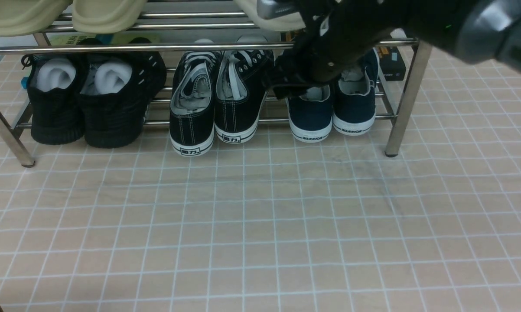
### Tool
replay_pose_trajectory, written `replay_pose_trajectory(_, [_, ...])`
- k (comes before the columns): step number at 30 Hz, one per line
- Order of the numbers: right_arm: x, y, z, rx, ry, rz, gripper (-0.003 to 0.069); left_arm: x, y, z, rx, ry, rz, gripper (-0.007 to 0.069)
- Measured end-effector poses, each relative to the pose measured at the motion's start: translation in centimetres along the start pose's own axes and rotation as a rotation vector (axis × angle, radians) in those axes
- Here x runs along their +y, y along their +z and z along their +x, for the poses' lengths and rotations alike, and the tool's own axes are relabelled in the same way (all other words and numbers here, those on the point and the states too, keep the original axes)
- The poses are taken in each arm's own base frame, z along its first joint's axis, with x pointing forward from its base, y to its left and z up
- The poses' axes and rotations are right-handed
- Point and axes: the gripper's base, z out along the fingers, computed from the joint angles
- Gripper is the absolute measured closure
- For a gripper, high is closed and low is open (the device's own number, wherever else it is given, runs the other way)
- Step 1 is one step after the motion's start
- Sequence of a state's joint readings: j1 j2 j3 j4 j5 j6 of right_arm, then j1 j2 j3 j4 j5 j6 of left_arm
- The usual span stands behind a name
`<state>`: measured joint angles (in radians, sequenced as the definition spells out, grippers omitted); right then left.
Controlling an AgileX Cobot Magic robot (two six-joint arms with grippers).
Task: Take the shoes off the shelf from the light coffee tablecloth by hand.
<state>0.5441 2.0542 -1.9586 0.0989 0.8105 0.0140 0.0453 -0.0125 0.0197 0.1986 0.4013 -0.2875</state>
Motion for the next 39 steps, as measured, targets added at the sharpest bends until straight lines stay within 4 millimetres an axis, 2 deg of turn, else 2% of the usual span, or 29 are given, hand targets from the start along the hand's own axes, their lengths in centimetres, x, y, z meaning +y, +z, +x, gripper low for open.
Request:
replay_pose_trajectory(6, [-0.8,3.4,0.5,-0.030,-0.048,0.052,0.0287,0.0,0.0,0.0,0.000,0.000,0.000,0.0383])
replay_pose_trajectory(11, [-1.1,4.0,0.4,-0.048,-0.031,0.079,0.0286,0.0,0.0,0.0,0.000,0.000,0.000,0.0383])
replay_pose_trajectory(20, [-2.0,6.3,1.4,-0.029,0.038,0.151,0.0291,0.0,0.0,0.0,0.000,0.000,0.000,0.0383])
replay_pose_trajectory(23, [-2.1,6.7,1.6,-0.021,0.033,0.158,0.0330,0.0,0.0,0.0,0.000,0.000,0.000,0.0383])
replay_pose_trajectory(27, [-2.1,6.7,1.7,-0.018,0.032,0.160,0.0468,0.0,0.0,0.0,0.000,0.000,0.000,0.0383])
replay_pose_trajectory(28, [-2.1,6.6,1.6,-0.014,0.033,0.162,0.0534,0.0,0.0,0.0,0.000,0.000,0.000,0.0383])
replay_pose_trajectory(30, [-2.0,6.0,1.6,0.010,0.044,0.161,0.0616,0.0,0.0,0.0,0.000,0.000,0.000,0.0383])
replay_pose_trajectory(31, [-2.0,5.8,1.6,0.011,0.045,0.160,0.0616,0.0,0.0,0.0,0.000,0.000,0.000,0.0383])
replay_pose_trajectory(34, [-1.1,3.2,1.3,0.069,0.061,0.151,0.0614,0.0,0.0,0.0,0.000,0.000,0.000,0.0383])
replay_pose_trajectory(35, [-0.5,1.4,1.0,0.084,0.066,0.142,0.0614,0.0,0.0,0.0,0.000,0.000,0.000,0.0383])
replay_pose_trajectory(37, [0.2,-0.8,0.6,0.095,0.073,0.127,0.0614,0.0,0.0,0.0,0.000,0.000,0.000,0.0383])
replay_pose_trajectory(39, [0.9,-4.2,0.1,0.091,0.074,0.111,0.0614,0.0,0.0,0.0,0.000,0.000,0.000,0.0383])
